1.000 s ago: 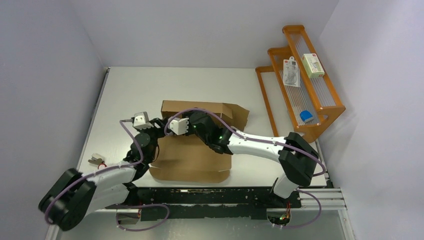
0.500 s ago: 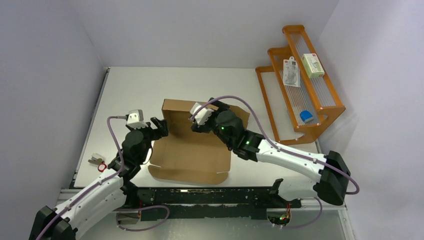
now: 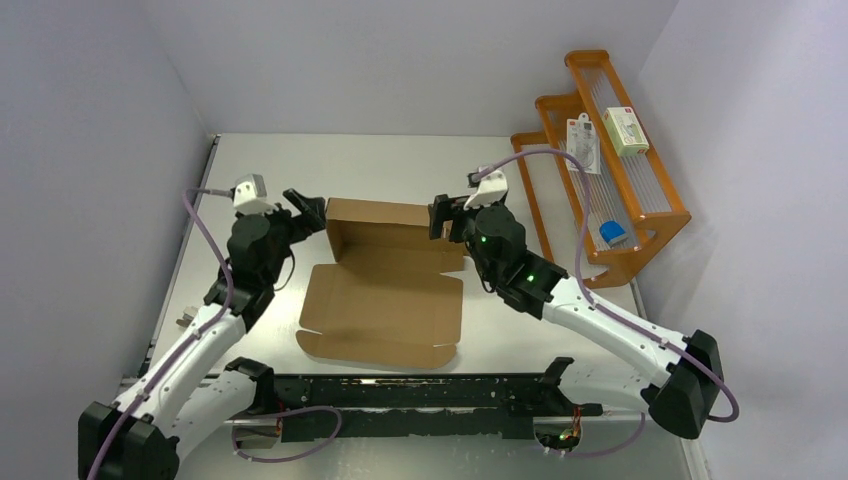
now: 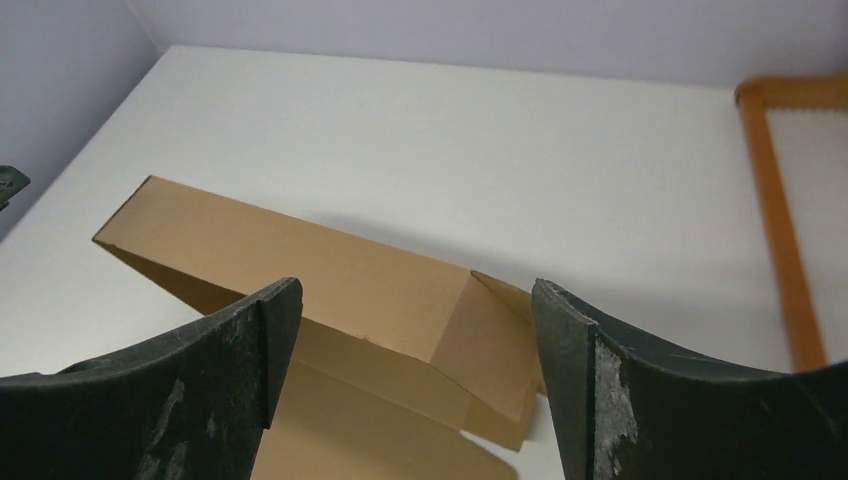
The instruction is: Fold the paper box
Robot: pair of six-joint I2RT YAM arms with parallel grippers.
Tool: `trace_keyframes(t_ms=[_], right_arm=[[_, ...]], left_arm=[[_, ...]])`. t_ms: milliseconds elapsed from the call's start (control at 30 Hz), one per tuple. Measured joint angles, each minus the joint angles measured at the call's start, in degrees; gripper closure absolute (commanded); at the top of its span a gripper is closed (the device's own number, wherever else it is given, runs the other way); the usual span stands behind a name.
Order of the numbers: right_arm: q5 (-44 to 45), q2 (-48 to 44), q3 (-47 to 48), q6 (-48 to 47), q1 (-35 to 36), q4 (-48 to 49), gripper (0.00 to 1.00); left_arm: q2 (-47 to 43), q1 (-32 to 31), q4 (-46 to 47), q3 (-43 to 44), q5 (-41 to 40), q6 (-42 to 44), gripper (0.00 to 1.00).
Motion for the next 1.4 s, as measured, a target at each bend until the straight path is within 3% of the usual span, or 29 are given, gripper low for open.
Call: trace_keyframes(t_ms=[300,933,1400], right_arm=[[0.17,2.16,-0.24,17.33,-3.50,-4.98,0.14],[-4.24,9.53,-3.63,28.57,-5.66,-1.73,0.32],[-9.62,10.23,-6.08,31.23,-6.95,6.12,0.42]], left_arm=[[11.04,6.58,-1.09,6.51,12.33,-1.60,0.11],[23.74,8.83,3.69,8.11,31.69,-3.93,0.27],[17.79,9.18,2.69,4.85,35.15,-4.96,0.29]])
